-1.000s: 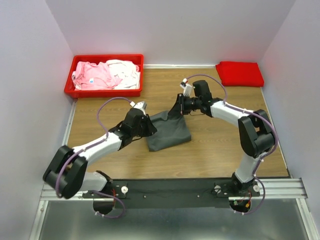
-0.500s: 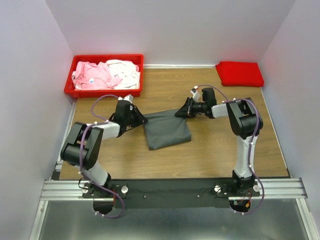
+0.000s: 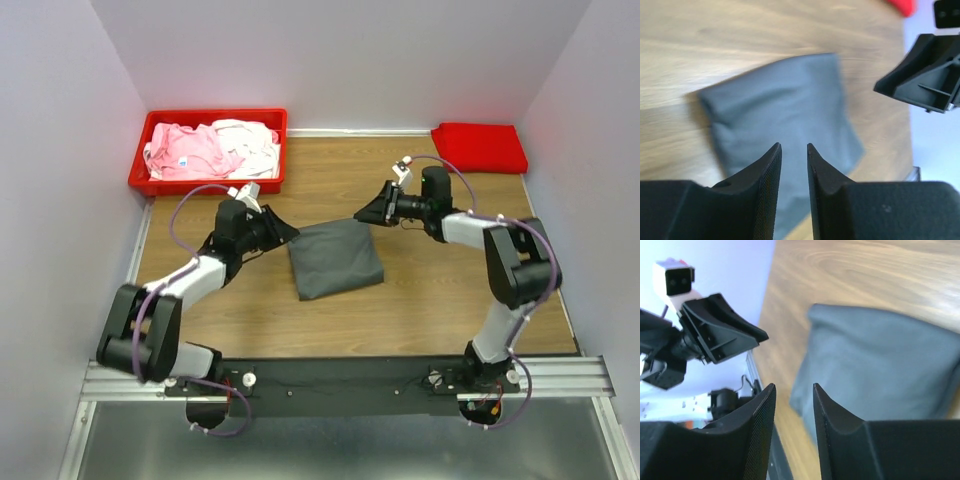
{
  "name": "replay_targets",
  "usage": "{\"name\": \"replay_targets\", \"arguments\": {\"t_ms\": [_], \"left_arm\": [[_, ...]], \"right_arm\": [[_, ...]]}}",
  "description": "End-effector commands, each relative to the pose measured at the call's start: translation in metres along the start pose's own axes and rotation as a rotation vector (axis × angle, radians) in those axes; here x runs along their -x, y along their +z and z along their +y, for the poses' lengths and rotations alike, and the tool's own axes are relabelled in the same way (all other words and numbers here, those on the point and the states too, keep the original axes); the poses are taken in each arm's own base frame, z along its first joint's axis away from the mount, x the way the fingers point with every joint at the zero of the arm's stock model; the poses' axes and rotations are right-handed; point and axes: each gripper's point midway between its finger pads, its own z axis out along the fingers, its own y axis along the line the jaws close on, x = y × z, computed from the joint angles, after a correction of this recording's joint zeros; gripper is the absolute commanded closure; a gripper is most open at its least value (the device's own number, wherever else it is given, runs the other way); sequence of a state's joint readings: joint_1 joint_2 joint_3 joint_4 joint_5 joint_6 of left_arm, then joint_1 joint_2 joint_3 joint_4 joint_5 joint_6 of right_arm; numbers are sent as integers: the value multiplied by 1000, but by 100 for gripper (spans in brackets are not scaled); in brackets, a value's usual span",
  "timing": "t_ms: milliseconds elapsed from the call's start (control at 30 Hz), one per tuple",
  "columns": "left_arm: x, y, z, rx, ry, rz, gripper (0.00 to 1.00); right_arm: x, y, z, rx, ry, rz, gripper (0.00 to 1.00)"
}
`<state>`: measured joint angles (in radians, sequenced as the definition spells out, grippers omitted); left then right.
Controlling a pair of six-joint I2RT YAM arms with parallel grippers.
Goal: Fold and stack the t-shirts
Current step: Fold the tshirt
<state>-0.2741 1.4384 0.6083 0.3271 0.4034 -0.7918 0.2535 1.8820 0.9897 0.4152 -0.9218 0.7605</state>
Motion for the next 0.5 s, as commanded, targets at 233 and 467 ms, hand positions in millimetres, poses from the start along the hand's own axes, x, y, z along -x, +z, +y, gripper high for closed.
{"name": "replay_targets", "arguments": {"t_ms": [233,467], "left_arm": [[-102,-35,-12,-30,-8,193,69],[-144,-41,30,68,-81,289,81]], "right_arm": [[-94,-44,-9,-40,94,54,57],[-146,-65,-71,-144,286,62,61]]}}
